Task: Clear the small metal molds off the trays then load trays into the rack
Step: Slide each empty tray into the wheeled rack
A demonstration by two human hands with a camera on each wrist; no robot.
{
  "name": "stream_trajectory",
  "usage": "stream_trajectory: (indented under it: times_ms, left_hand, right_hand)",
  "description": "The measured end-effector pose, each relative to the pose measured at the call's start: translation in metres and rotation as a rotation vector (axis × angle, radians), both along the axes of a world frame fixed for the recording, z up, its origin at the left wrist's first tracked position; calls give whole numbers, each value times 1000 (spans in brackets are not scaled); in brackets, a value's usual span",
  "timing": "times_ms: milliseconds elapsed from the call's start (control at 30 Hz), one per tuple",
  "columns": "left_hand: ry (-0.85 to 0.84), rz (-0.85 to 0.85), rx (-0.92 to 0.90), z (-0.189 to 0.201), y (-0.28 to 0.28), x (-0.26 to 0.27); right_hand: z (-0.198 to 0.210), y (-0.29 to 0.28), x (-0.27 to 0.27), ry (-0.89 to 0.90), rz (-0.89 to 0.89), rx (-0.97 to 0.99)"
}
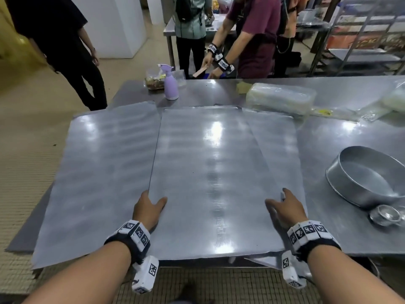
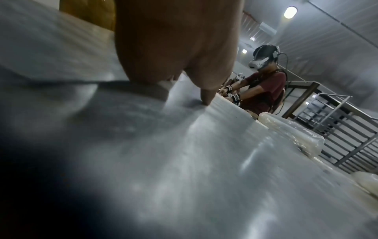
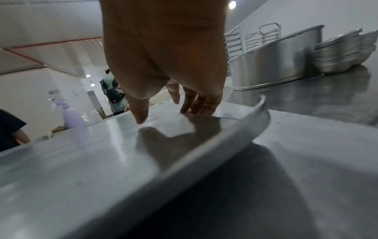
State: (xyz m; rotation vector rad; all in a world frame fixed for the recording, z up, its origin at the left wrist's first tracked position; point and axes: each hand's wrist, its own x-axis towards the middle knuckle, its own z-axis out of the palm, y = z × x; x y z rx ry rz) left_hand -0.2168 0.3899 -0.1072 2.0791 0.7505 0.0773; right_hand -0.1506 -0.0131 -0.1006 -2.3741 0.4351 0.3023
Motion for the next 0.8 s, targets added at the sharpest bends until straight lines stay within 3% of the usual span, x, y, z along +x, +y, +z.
stream_trajectory:
  times_ms: [233, 533, 700, 800]
  left_hand:
    - [-100, 9, 7, 2, -4, 1]
    - [-176, -189, -20, 24, -36, 53]
    - [-55, -315, 17, 18, -43, 83]
    - [125, -453, 204, 16, -43, 90]
  right_hand:
    - [5, -7, -19, -114, -142, 178]
    - [-2, -38, -44, -243, -345, 210]
    - [7, -46, -44, -243, -381, 213]
    - [4, -52, -42, -167, -352, 145]
